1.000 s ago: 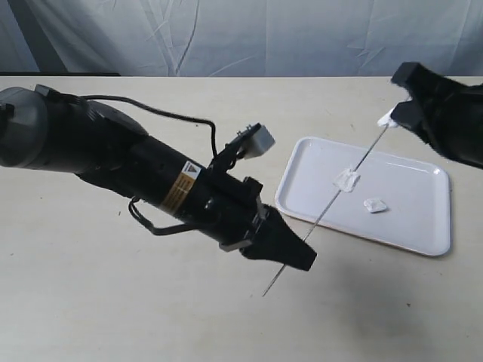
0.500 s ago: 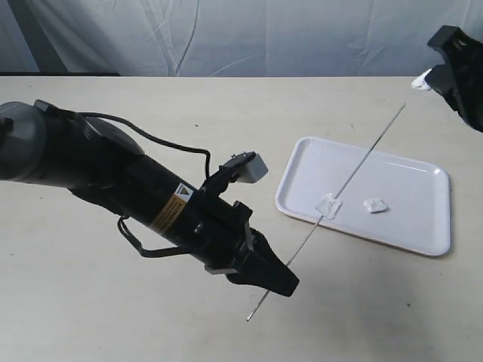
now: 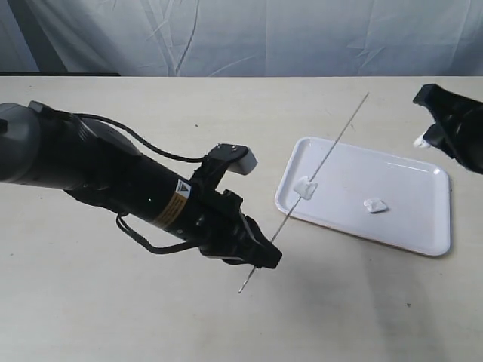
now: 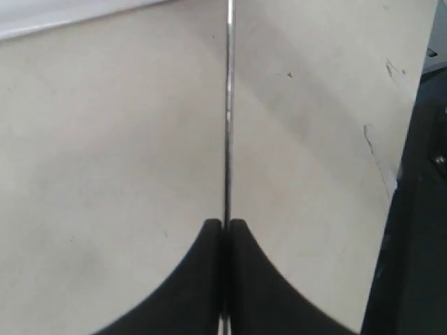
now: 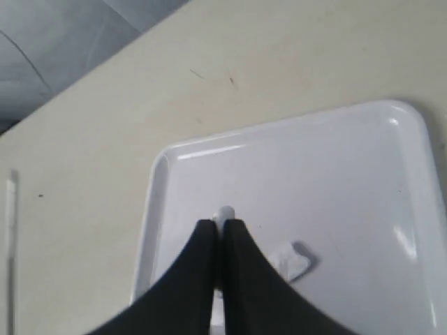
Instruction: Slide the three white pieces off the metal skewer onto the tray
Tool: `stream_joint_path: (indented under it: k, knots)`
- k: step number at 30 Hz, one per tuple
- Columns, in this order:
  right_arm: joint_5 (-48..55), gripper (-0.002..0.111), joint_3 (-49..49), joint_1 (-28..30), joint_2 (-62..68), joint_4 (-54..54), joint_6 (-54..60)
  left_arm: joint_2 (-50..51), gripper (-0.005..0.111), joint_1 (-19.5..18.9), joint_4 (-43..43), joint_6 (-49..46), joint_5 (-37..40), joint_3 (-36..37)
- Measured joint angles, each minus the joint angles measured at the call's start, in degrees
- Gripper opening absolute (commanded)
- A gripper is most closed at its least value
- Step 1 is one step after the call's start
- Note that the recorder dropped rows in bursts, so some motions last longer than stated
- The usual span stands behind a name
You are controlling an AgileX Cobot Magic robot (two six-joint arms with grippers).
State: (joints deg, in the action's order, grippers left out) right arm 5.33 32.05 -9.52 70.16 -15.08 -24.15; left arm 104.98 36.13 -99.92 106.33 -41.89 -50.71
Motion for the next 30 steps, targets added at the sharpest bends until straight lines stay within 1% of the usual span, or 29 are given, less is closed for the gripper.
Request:
stream_joint_path:
  k: [6, 11, 14, 18, 21, 26, 30]
  knots:
    - [-2.27, -0.001, 0.00, -2.79, 6.91, 0.03, 0.12, -3.01, 0.000, 0.00, 0.00, 0.00, 6.70, 0.00]
    - [-7.72, 0.000, 0.00, -6.04, 13.03, -1.64, -0.12, -4.06, 0.000, 0.00, 0.00, 0.00, 8.06, 0.00]
    - [-9.86, 0.006, 0.00, -7.80, 16.65, -2.95, -0.21, -4.20, 0.000, 0.00, -0.11, 0.12, 8.16, 0.00]
    - [-12.59, 0.020, 0.00, -9.31, 21.24, -4.58, -0.34, -4.24, 0.000, 0.00, -0.11, 0.47, 8.45, 0.00]
    - [-13.66, 0.027, 0.00, -9.80, 22.89, -4.70, -1.21, -4.24, 0.000, -0.23, -0.11, 0.72, 8.83, 0.00]
    - [-14.58, 0.028, 0.00, -10.05, 23.63, -4.70, -1.56, -4.24, 0.000, -1.99, -0.11, 1.42, 9.07, 0.00]
    - [-13.54, 0.028, 0.11, -10.83, 20.70, -2.17, -2.08, -4.24, 0.000, -2.36, -0.11, 1.51, 9.25, 0.00]
